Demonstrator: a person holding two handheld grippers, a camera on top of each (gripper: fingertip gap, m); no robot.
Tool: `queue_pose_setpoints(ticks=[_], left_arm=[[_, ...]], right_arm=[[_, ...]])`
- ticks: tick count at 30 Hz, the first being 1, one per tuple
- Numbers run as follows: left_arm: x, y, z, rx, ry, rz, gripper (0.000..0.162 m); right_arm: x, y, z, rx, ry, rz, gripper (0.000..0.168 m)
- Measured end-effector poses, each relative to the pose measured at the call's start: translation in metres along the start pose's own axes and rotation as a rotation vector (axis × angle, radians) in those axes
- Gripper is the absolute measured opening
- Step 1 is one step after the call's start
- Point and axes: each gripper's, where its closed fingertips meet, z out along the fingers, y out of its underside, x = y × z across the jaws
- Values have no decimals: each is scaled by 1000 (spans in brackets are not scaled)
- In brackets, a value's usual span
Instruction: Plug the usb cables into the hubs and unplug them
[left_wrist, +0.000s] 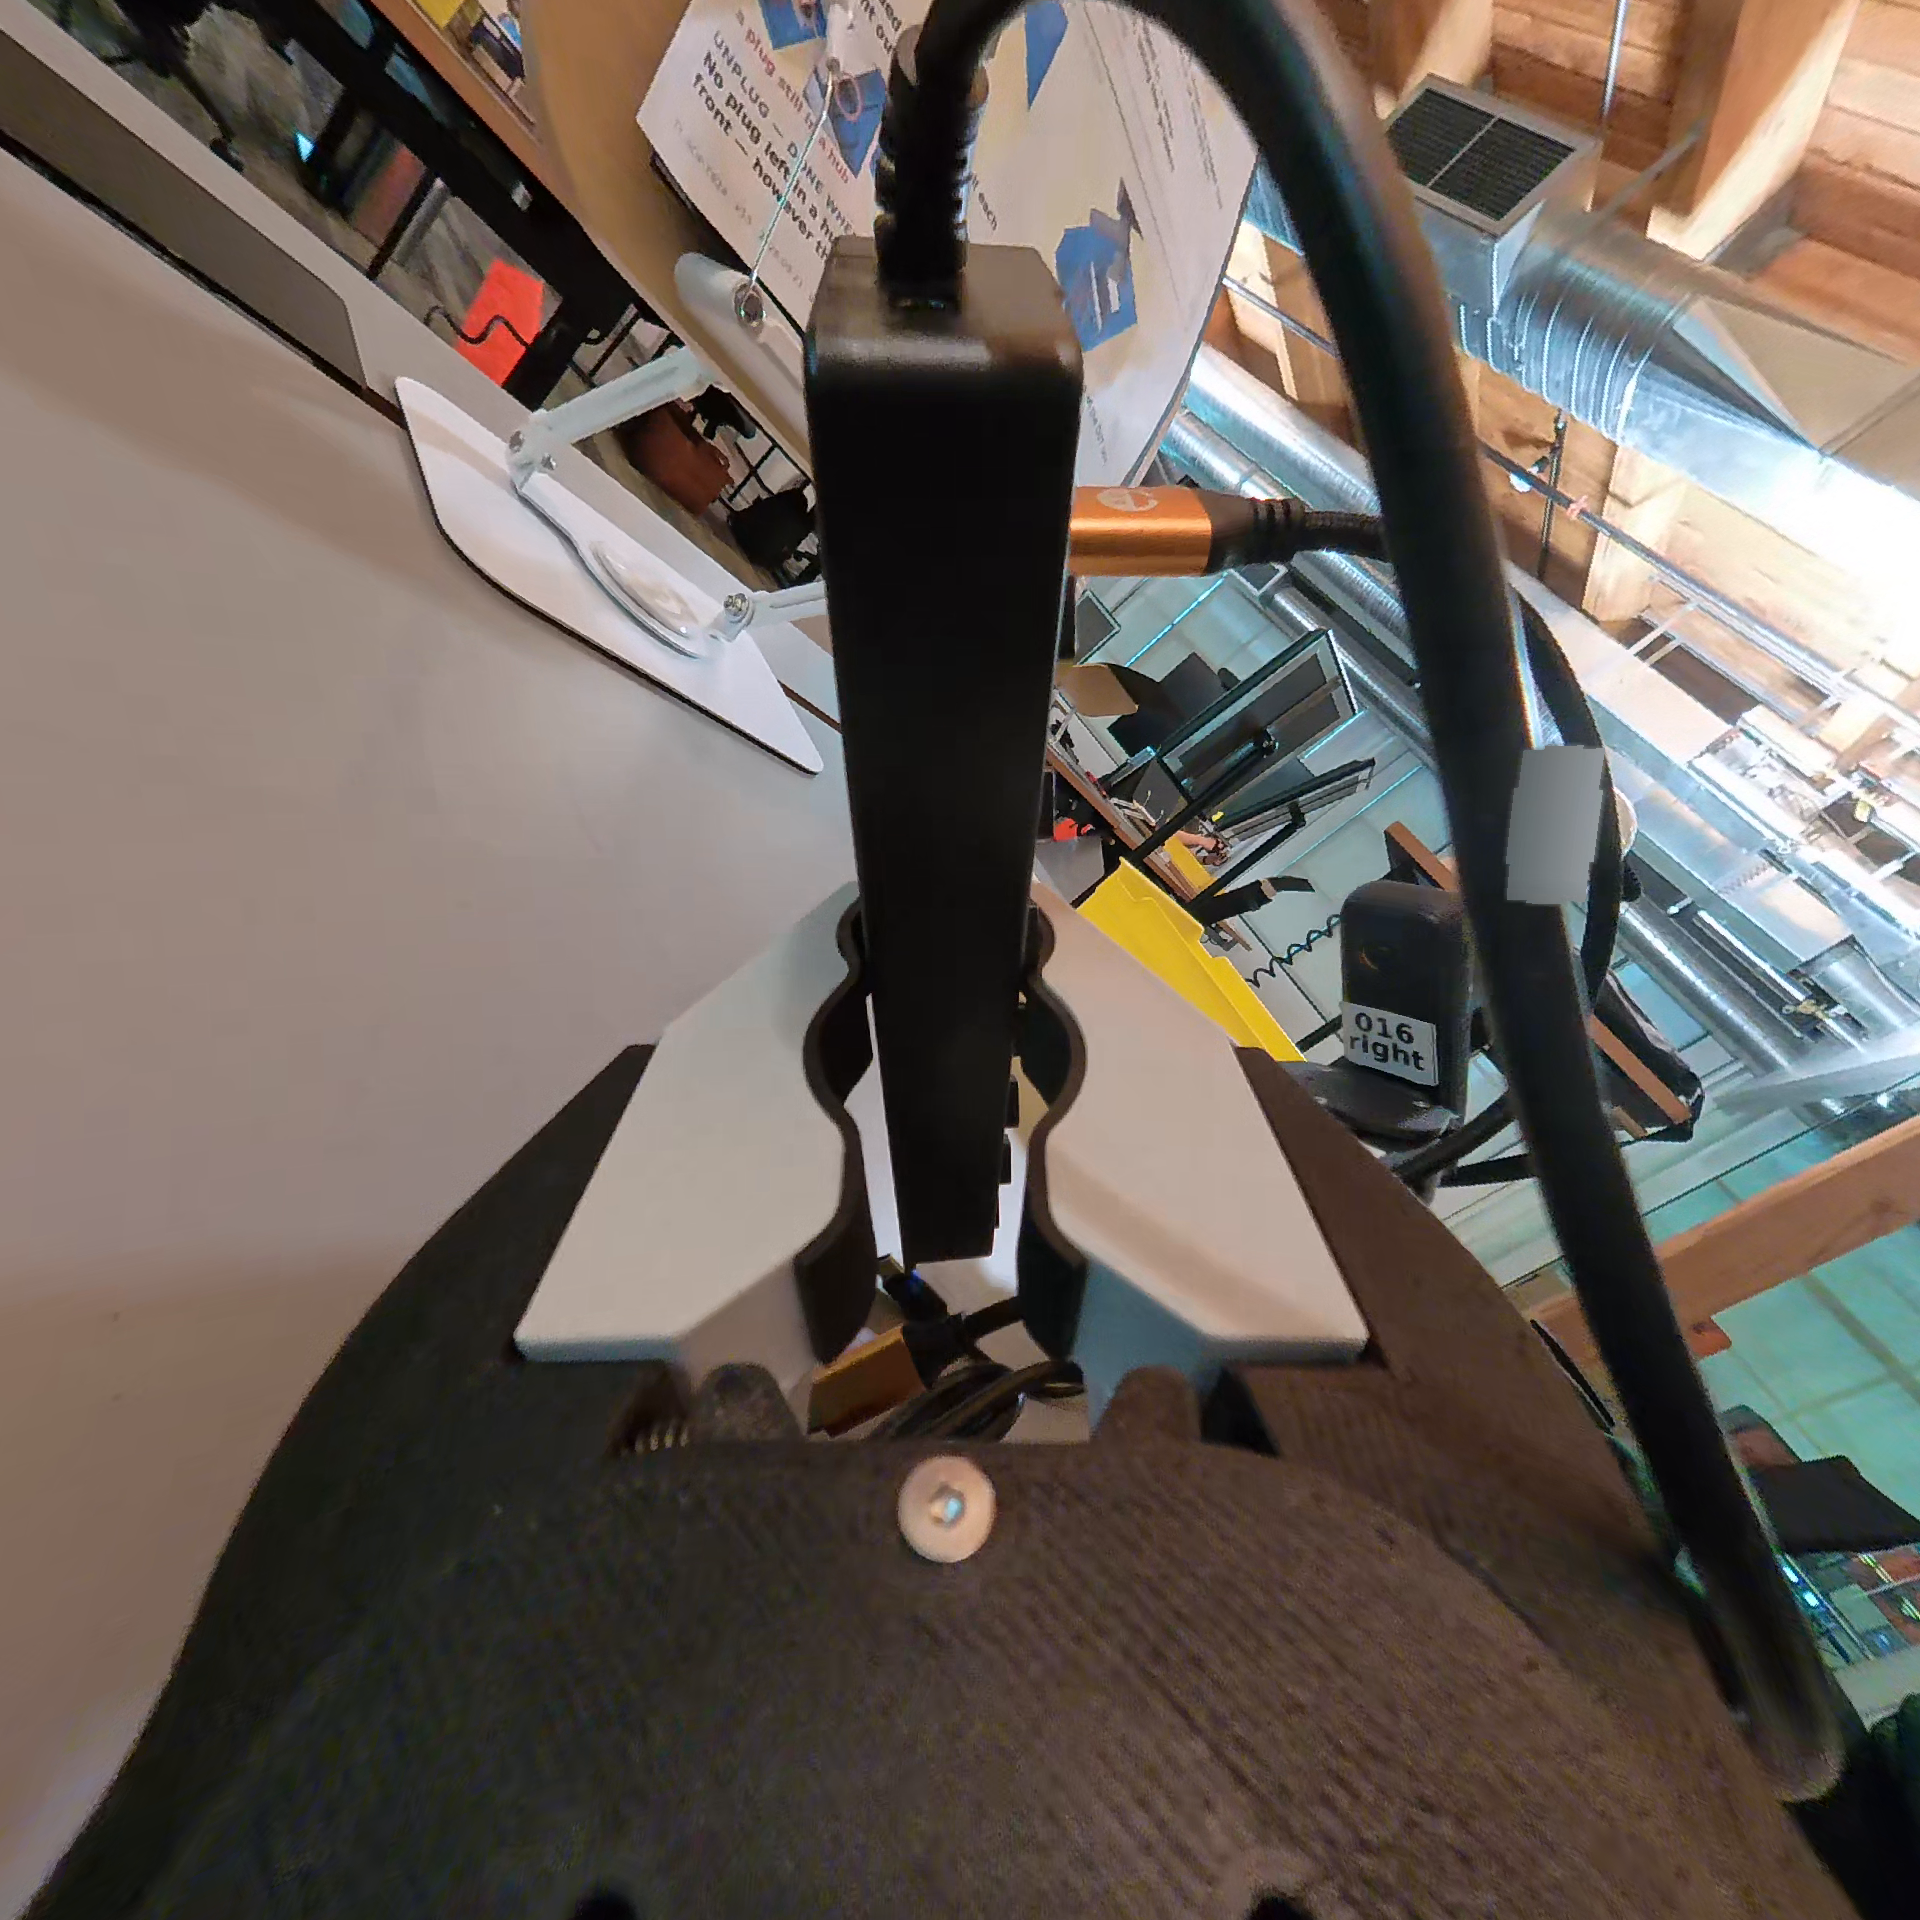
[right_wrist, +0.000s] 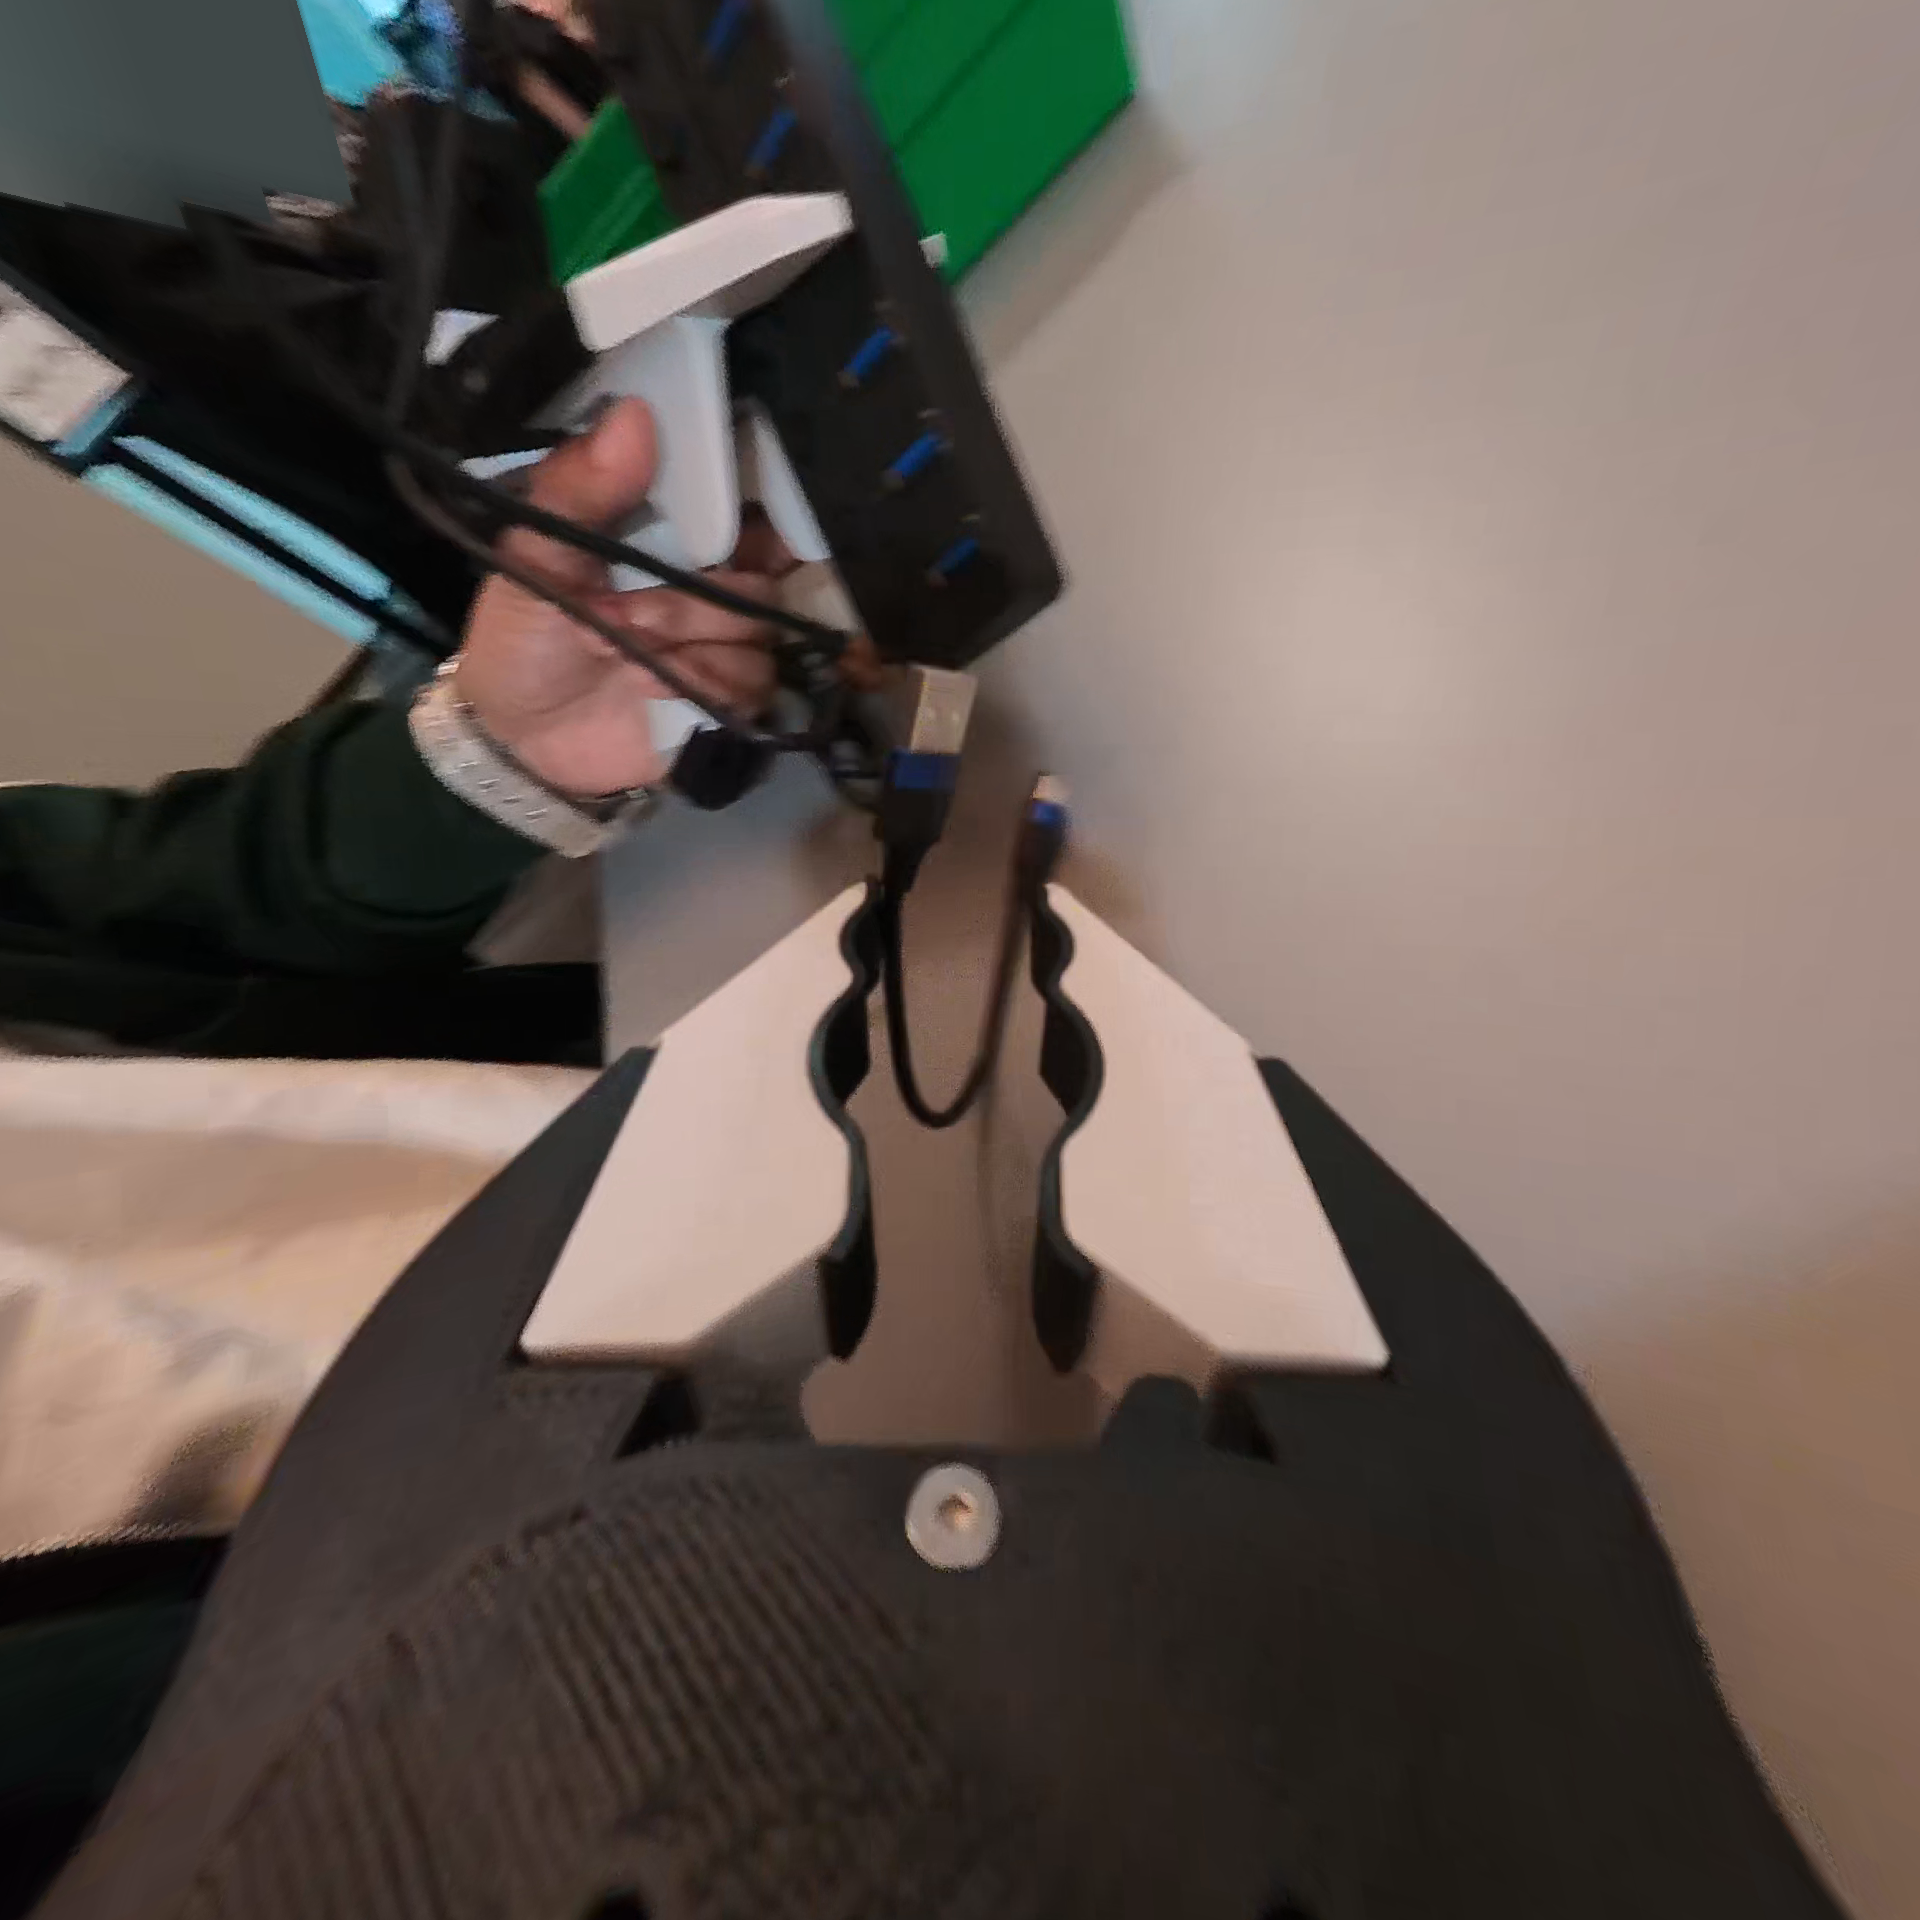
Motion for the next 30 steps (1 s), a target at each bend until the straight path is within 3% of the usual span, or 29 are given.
queue_pose_setpoints(ticks=[4,10,13,16,18,27,30], left_arm=[[-1,0,0,1,-3,-10,21],[-2,1,0,-3,-2,-23,21],[-2,2,0,-4,-3,-20,21],[-2,2,0,-3,-6,-21,21],[-3,2,0,-4,-8,-21,21],[-1,4,1,-11,-10,-4,21],[1,7,2,-18,-6,-2,21]], right_arm=[[37,-8,-17,55,233,-38,30],[71,-8,-36,27,508,-121,53],[79,-5,-43,-31,644,-185,52],[81,2,-43,-101,752,-225,38],[75,6,-37,-111,771,-238,32],[80,25,-20,-131,753,-185,36],[81,22,-18,-101,716,-187,13]])
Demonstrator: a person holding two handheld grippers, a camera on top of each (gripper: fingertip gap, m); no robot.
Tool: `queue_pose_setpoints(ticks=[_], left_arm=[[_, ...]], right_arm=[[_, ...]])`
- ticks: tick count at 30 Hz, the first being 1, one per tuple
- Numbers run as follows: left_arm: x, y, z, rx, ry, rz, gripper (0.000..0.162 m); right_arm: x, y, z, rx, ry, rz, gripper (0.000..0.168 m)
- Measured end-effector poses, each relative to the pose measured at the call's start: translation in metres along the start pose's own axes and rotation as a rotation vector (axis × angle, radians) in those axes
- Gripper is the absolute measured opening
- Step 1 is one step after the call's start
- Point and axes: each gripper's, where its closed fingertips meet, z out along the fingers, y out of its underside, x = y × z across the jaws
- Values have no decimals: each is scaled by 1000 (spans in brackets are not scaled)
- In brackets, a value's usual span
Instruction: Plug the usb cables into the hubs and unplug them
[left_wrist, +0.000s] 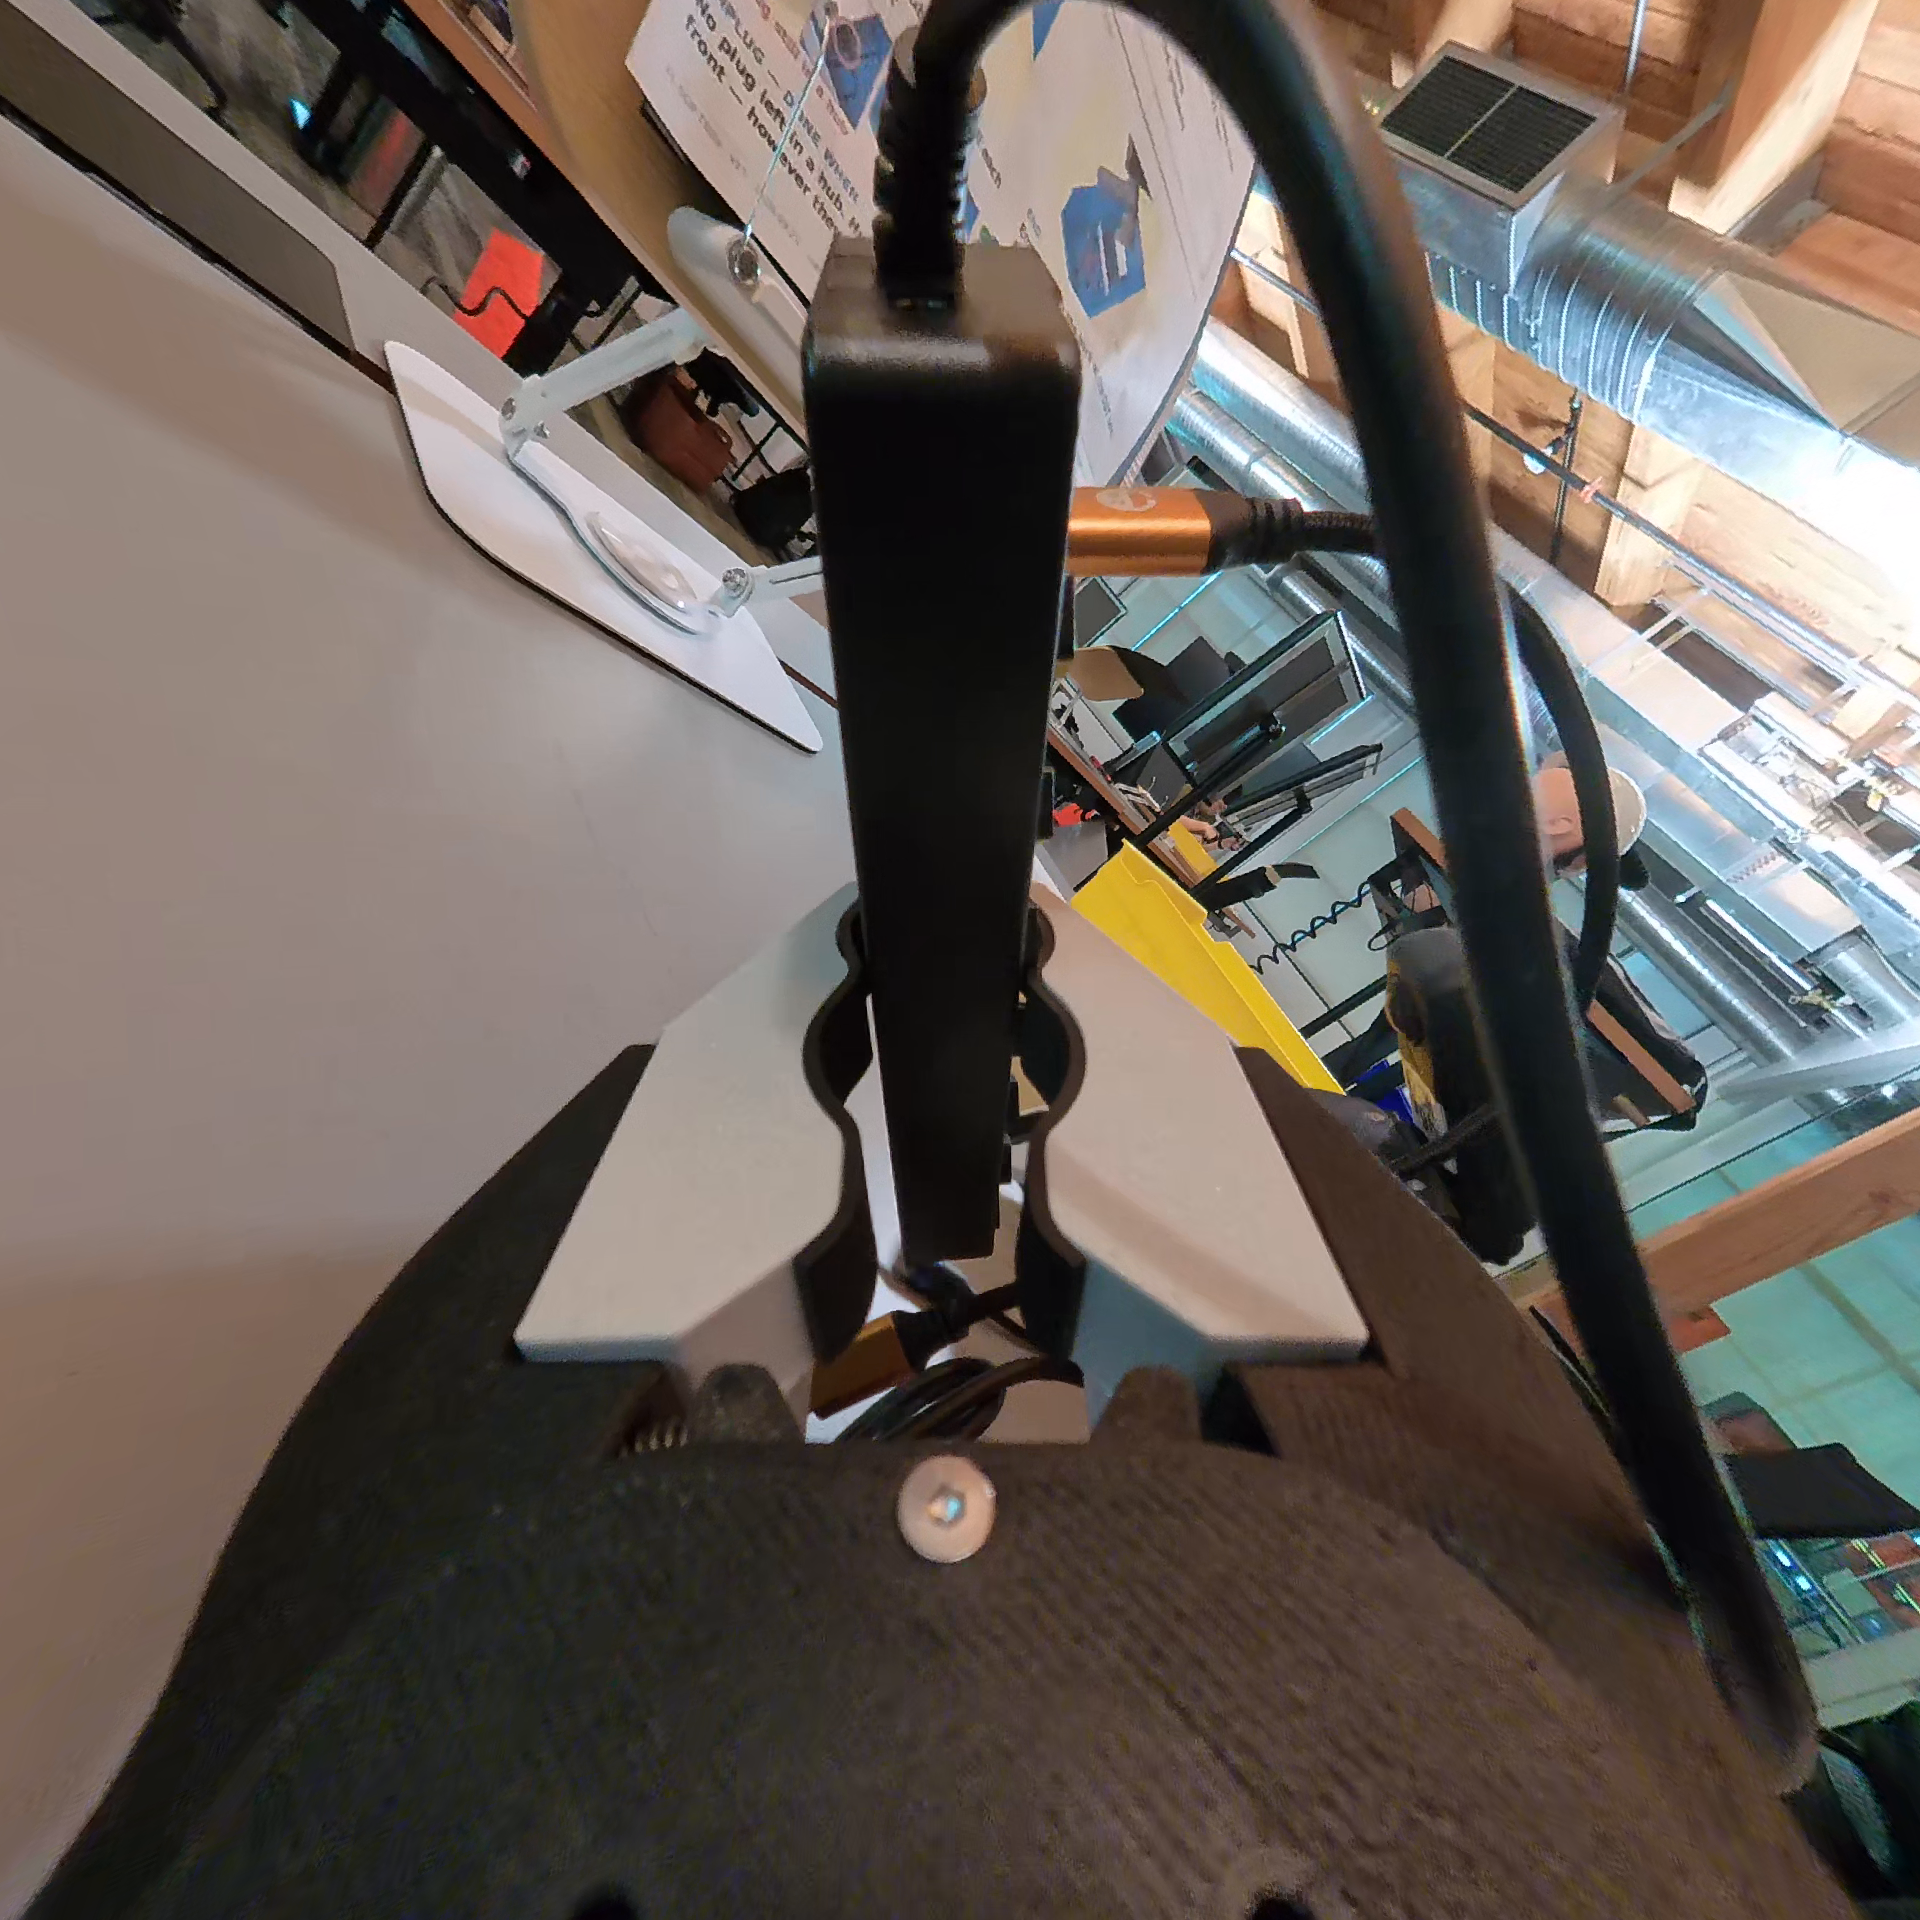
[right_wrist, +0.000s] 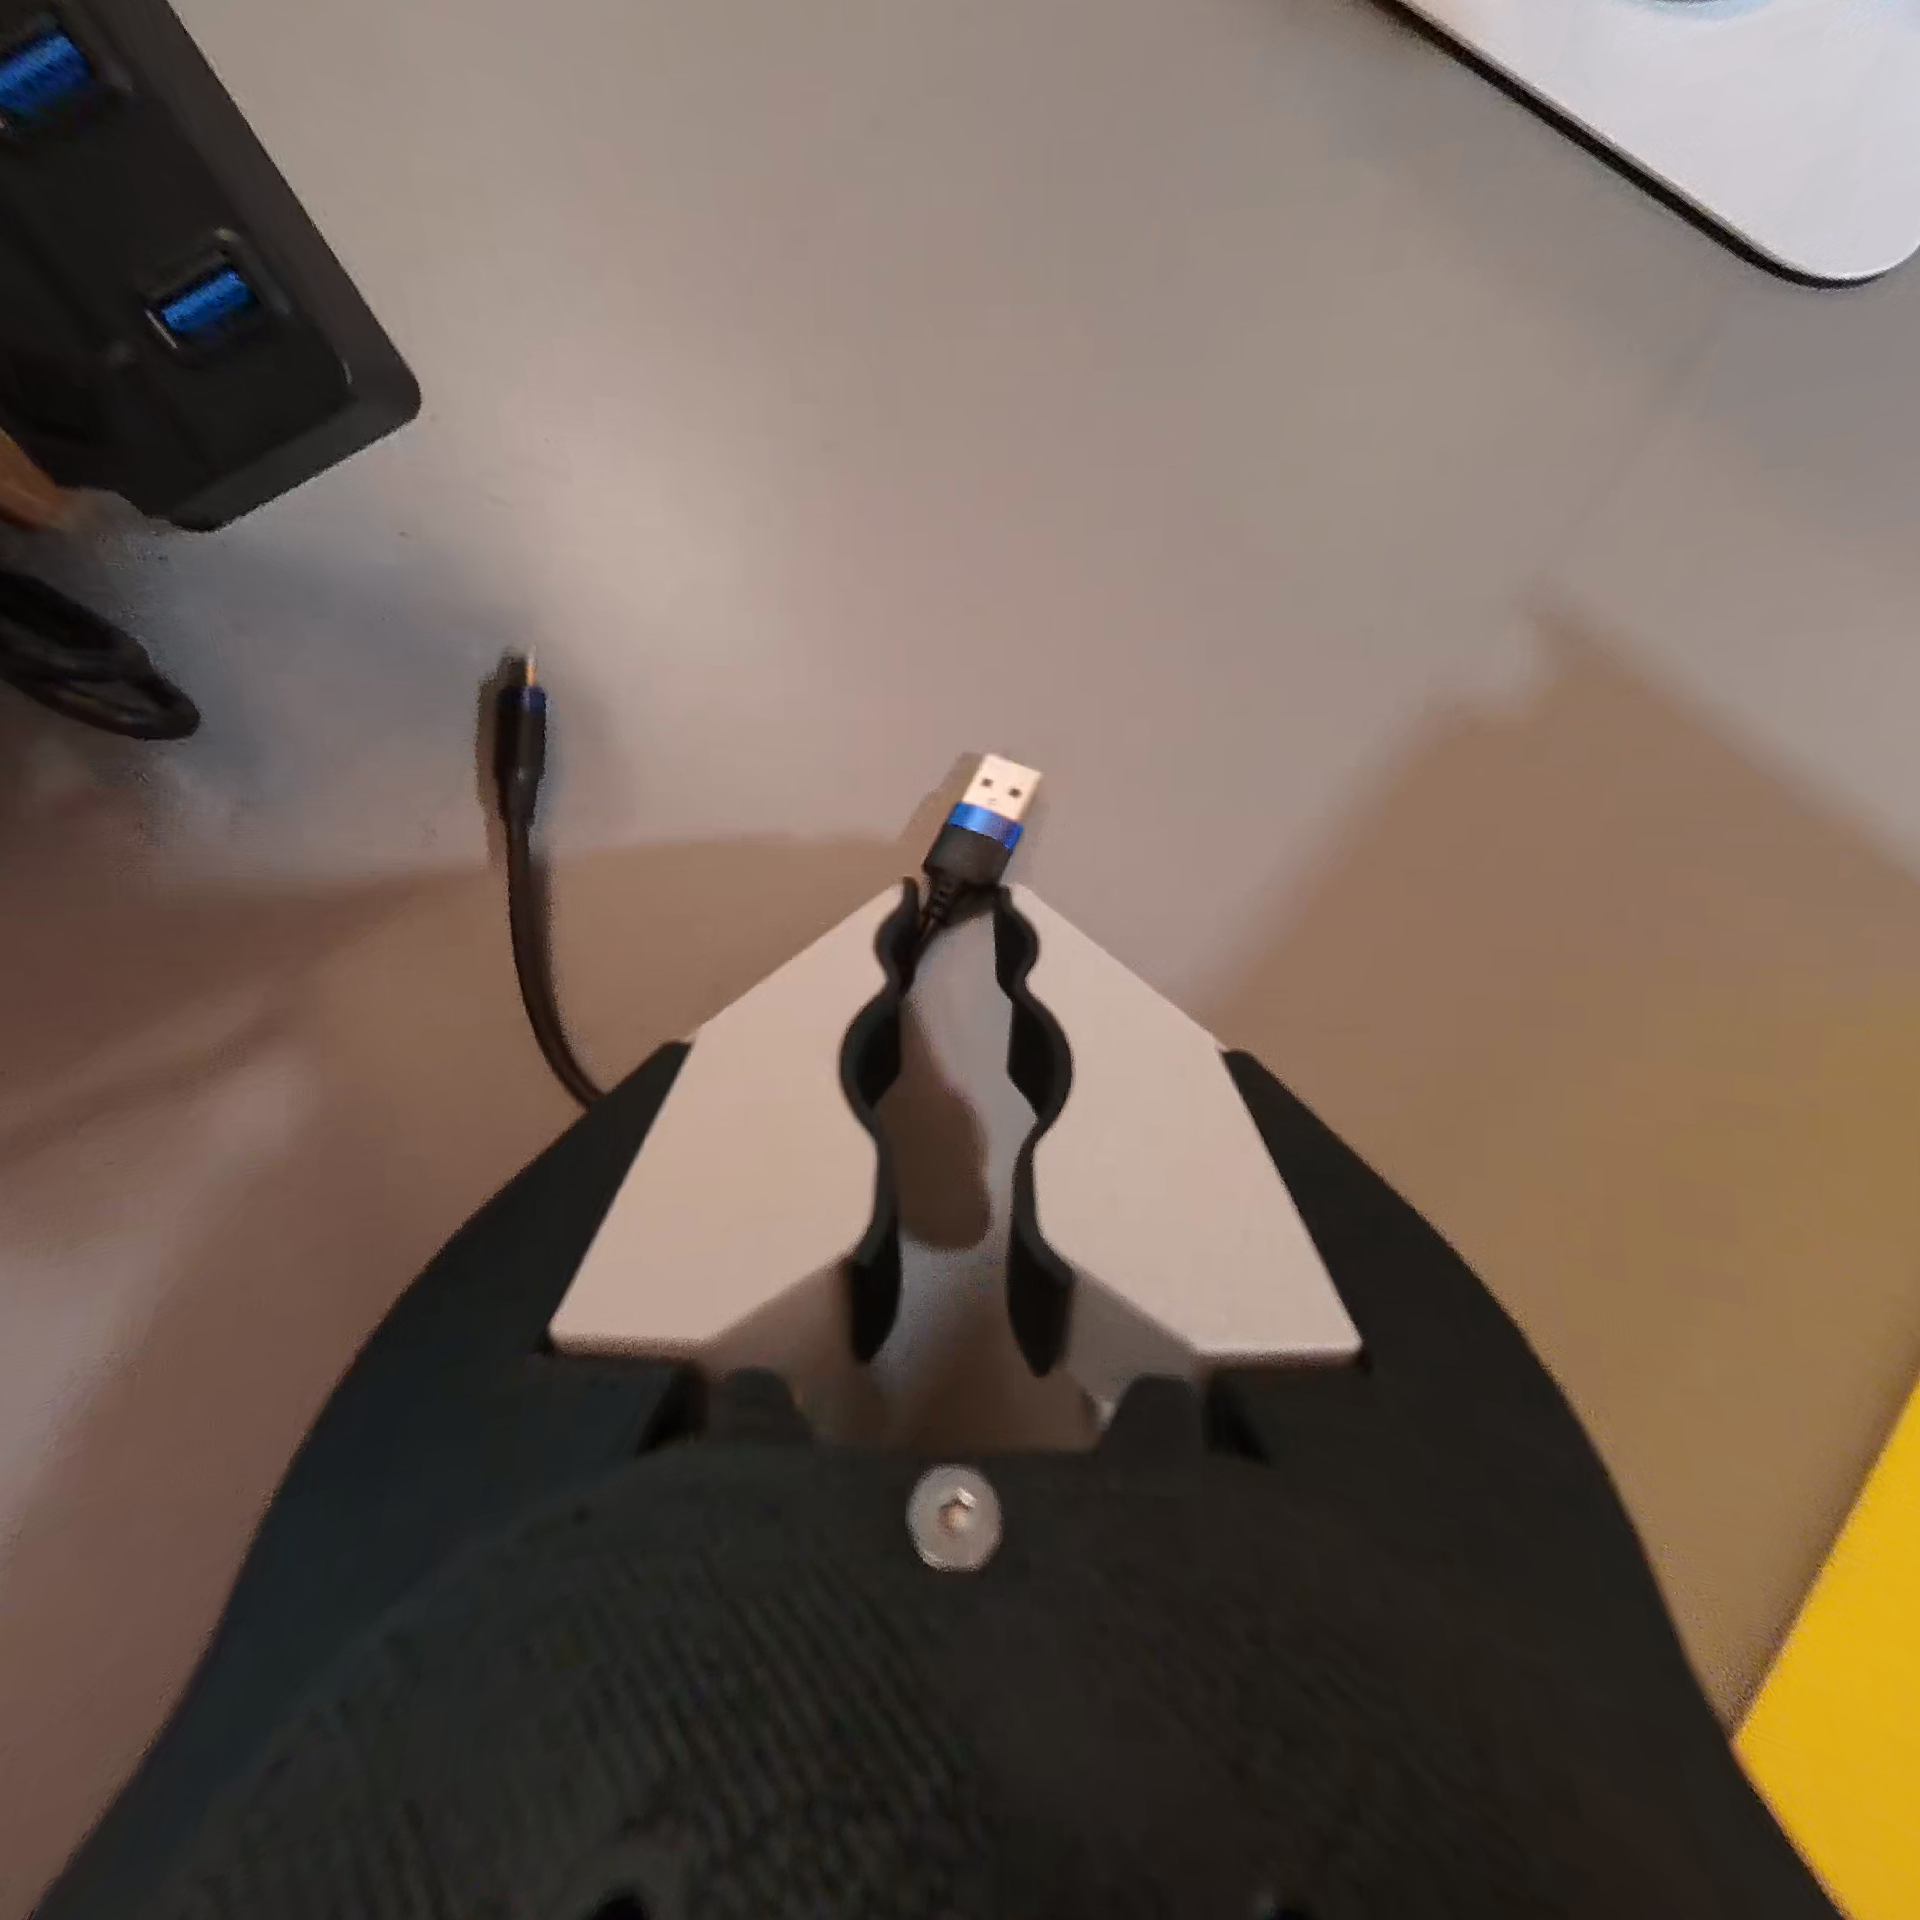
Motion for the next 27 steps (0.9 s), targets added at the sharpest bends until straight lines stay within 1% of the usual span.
queue_pose_setpoints(ticks=[2,3,5,7,10,12,15,16,17,18,22,27], left_arm=[[2,2,1,-6,-1,13,21],[3,2,1,-11,-2,29,21],[5,4,2,-21,-10,77,21],[9,5,2,-28,-21,144,21],[17,8,3,-36,-35,274,21],[25,12,5,-54,-37,383,21],[28,23,9,-103,-82,562,21],[26,27,10,-121,-107,604,25],[25,30,11,-135,-115,635,21],[27,33,11,-144,-110,660,21],[36,42,13,-168,-79,763,20],[44,62,17,-227,-62,978,21]], right_arm=[[-2,-11,-5,56,-25,-28,10],[-4,-20,-11,106,-41,-32,6],[-15,-45,-29,238,-113,-28,5],[-27,-64,-50,351,-182,-22,5],[-34,-76,-70,433,-203,-30,5],[-45,-80,-75,447,-258,-19,5],[-74,-81,-78,434,-426,24,5],[-81,-81,-79,431,-468,42,5],[-88,-82,-81,429,-501,57,5],[-93,-83,-82,426,-525,66,5],[-98,-83,-86,409,-535,71,5],[-95,-81,-87,386,-533,97,5]])
